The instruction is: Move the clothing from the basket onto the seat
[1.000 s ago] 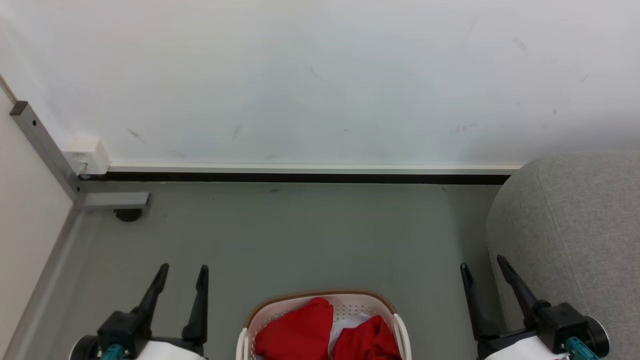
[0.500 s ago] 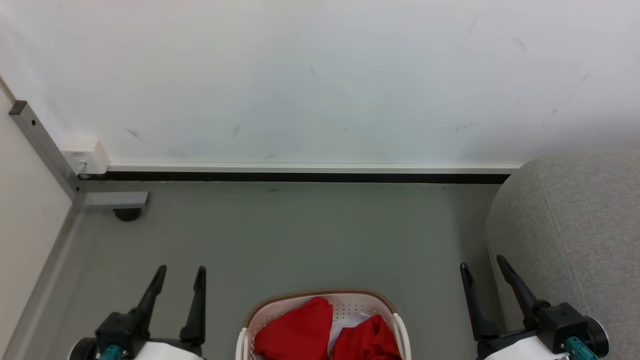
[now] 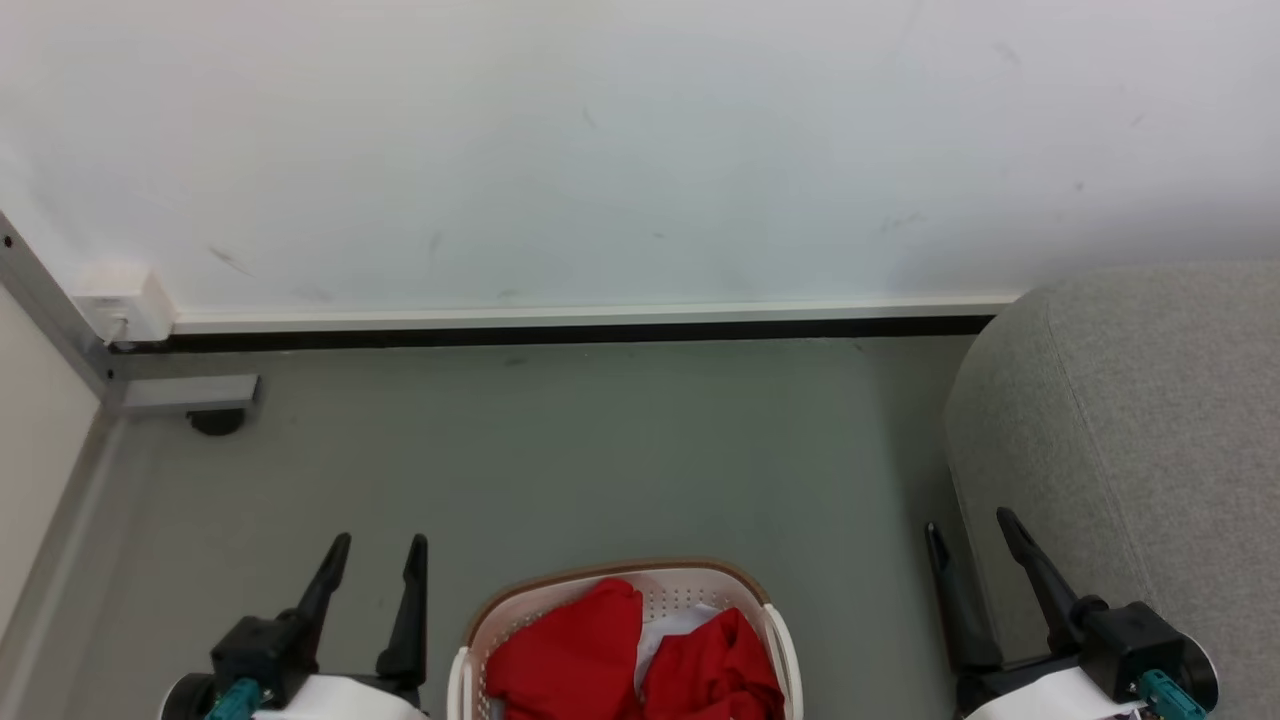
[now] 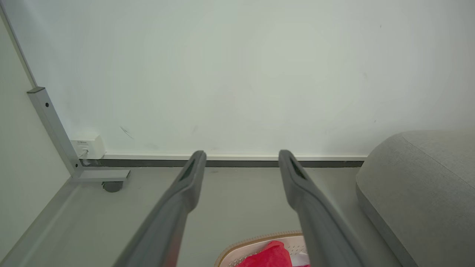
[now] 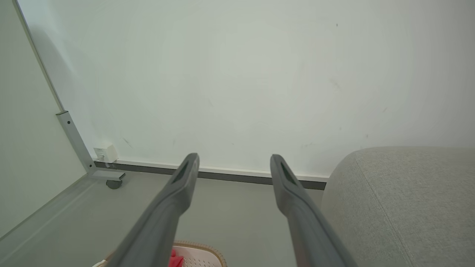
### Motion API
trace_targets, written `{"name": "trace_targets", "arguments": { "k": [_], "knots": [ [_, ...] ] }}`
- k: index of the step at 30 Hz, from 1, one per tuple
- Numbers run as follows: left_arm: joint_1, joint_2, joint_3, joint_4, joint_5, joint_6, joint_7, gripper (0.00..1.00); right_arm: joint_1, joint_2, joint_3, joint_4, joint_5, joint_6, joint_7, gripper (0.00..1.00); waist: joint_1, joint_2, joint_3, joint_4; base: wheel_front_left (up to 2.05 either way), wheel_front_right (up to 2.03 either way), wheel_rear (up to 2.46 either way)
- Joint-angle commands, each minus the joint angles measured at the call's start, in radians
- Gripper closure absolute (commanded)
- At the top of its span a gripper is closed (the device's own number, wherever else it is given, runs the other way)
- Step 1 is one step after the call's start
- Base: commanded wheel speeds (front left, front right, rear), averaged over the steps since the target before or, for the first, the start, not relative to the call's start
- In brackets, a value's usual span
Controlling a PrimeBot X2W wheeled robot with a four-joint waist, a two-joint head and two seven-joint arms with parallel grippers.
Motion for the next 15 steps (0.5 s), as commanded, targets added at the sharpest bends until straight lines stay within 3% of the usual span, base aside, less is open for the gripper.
{"name": "trace_targets", "arguments": {
  "k": [1, 8, 15],
  "knots": [
    [-0.018, 0.003, -0.005, 0.011, -0.010, -0.004, -0.001, 0.00, -0.021, -0.006, -0.001, -0.009, 0.002, -0.002, 0.000, 0.00, 0.0000, -0.0001, 0.029, -0.023, 0.00, 0.00, 0.00],
    [-0.075, 0.032, -0.055, 0.085, -0.020, -0.006, -0.001, 0.00, -0.050, -0.005, -0.001, -0.049, 0.005, -0.002, 0.000, 0.00, 0.0000, -0.0001, 0.131, -0.091, 0.00, 0.00, 0.00],
    [-0.181, 0.122, -0.179, 0.207, -0.045, -0.006, -0.001, 0.00, -0.091, -0.004, -0.002, -0.105, 0.020, -0.002, 0.000, 0.00, 0.0000, -0.0001, 0.250, -0.160, 0.00, 0.00, 0.00]
  ]
}}
